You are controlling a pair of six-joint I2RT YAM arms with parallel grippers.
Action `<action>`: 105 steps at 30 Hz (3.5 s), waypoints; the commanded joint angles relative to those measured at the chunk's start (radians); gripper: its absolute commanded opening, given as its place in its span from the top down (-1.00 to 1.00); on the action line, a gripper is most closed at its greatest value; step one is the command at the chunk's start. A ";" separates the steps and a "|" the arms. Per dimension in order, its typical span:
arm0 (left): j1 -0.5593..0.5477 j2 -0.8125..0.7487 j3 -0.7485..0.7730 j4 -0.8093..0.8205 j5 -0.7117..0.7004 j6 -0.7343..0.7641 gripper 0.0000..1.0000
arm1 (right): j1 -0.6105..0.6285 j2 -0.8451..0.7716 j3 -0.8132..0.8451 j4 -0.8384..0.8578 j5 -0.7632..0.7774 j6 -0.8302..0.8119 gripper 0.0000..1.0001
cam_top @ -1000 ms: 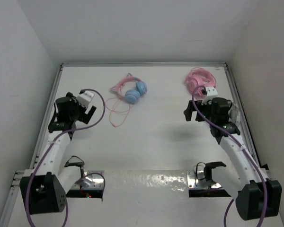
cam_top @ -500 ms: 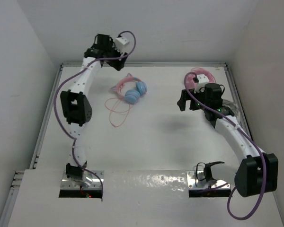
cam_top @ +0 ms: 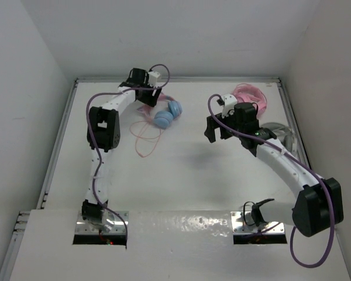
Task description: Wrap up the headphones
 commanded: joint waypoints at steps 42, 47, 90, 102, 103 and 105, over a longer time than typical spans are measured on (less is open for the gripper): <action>-0.060 -0.619 -0.334 -0.058 0.168 -0.111 1.00 | 0.188 0.616 0.578 0.169 0.109 0.187 -0.92; -0.061 -0.621 -0.336 -0.049 0.150 -0.148 1.00 | 0.235 0.614 0.543 0.186 0.072 0.176 -0.85; -0.073 -0.728 -0.416 -0.221 0.141 -0.161 1.00 | 0.216 0.419 0.701 0.082 -0.006 -0.113 -0.82; 0.097 -0.720 -0.243 -0.221 0.095 -0.601 1.00 | 0.108 0.055 0.267 0.413 -0.135 0.076 -0.27; 0.104 -0.705 -0.212 -0.248 0.093 -0.626 1.00 | 0.116 0.056 0.226 0.413 -0.135 0.086 0.57; 0.109 -0.700 -0.152 -0.265 0.112 -0.681 1.00 | 0.131 0.077 0.199 0.404 -0.158 0.095 0.69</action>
